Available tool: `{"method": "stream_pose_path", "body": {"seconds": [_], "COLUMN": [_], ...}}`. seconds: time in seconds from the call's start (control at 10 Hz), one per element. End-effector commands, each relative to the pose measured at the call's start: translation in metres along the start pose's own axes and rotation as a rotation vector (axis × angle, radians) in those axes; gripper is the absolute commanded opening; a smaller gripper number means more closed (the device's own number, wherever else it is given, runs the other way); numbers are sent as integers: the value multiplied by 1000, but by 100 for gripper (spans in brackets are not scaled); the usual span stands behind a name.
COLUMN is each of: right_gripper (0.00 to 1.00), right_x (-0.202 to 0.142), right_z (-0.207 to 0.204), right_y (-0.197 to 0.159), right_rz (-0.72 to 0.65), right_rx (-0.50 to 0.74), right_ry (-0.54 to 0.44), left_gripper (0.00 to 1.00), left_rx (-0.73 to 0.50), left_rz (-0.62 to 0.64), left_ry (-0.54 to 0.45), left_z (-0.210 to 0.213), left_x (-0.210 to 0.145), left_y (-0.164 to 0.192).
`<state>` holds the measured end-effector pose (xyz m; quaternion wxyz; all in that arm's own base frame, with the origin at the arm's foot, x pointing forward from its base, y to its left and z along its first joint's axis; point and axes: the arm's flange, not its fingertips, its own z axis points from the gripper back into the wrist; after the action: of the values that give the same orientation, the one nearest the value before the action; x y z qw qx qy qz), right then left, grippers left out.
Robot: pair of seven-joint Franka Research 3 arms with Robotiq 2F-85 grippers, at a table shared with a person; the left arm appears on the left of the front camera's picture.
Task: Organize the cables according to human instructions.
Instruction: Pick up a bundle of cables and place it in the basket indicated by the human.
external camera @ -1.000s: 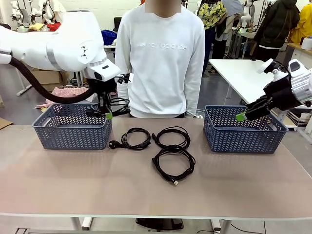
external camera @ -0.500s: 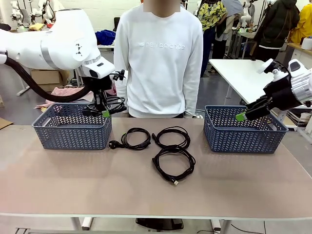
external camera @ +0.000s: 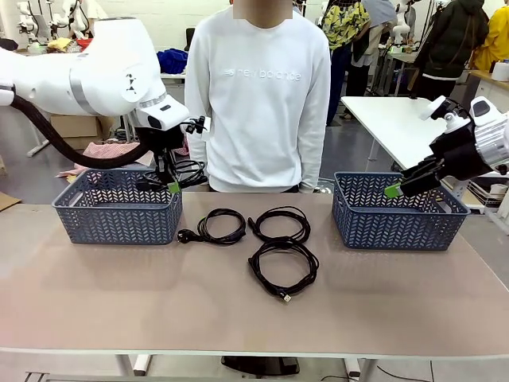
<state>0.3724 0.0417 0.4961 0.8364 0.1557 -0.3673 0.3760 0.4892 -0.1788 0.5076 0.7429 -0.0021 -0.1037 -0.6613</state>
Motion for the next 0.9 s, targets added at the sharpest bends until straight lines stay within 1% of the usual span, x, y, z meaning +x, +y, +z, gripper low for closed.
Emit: {"method": "stream_pose_path", "body": {"seconds": [0.0, 0.4, 0.6, 0.8], "right_gripper": [100, 100, 100, 100], "right_x": [0, 0, 0, 0], "right_z": [0, 0, 0, 0], "right_y": [-1, -1, -1, -1], "right_rz": [1, 1, 1, 1], "right_rx": [8, 8, 8, 8], "right_ry": [-9, -9, -9, -9], "left_gripper": [15, 15, 15, 15], "left_rx": [26, 65, 49, 41], "left_rz": [-1, 34, 26, 33], "left_ry": [-27, -29, -28, -1], "left_z": [2, 4, -2, -11], "left_x": [-27, -79, -98, -107], "left_y": [7, 30, 47, 65]}}
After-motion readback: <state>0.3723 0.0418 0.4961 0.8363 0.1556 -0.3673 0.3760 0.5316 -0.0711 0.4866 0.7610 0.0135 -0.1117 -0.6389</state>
